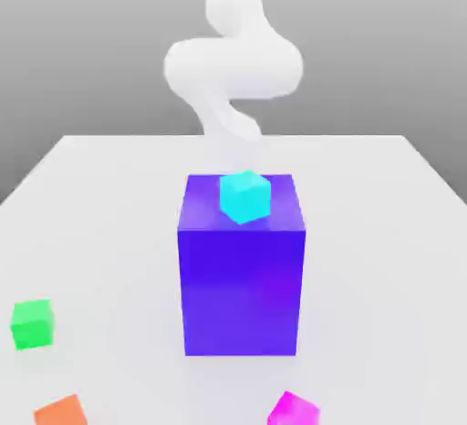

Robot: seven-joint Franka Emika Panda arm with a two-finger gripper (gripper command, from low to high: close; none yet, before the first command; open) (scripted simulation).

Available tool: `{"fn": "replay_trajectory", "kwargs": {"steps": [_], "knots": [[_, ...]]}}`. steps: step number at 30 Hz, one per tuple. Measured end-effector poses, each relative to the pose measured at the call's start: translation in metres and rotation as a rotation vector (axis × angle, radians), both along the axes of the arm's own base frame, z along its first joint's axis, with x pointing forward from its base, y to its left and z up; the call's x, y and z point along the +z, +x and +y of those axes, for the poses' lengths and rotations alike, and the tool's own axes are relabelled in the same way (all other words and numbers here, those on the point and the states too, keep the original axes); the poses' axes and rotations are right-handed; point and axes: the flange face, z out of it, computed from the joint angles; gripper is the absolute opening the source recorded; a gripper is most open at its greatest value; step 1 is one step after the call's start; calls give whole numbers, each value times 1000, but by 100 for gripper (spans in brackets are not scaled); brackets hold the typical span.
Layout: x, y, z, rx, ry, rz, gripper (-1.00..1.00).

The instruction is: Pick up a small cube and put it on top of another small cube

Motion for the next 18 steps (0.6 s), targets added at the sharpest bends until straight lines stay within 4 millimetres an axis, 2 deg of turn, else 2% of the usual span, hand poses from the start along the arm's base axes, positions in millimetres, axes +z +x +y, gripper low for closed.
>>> {"fn": "replay_trajectory", "kwargs": {"steps": [4, 9, 13, 18], "knots": [[-61, 50, 5, 149, 46, 125, 0], [-143, 97, 21, 306, 80, 260, 0], [-212, 122, 38, 414, 85, 356, 0], [-295, 138, 61, 534, 62, 458, 0]]}}
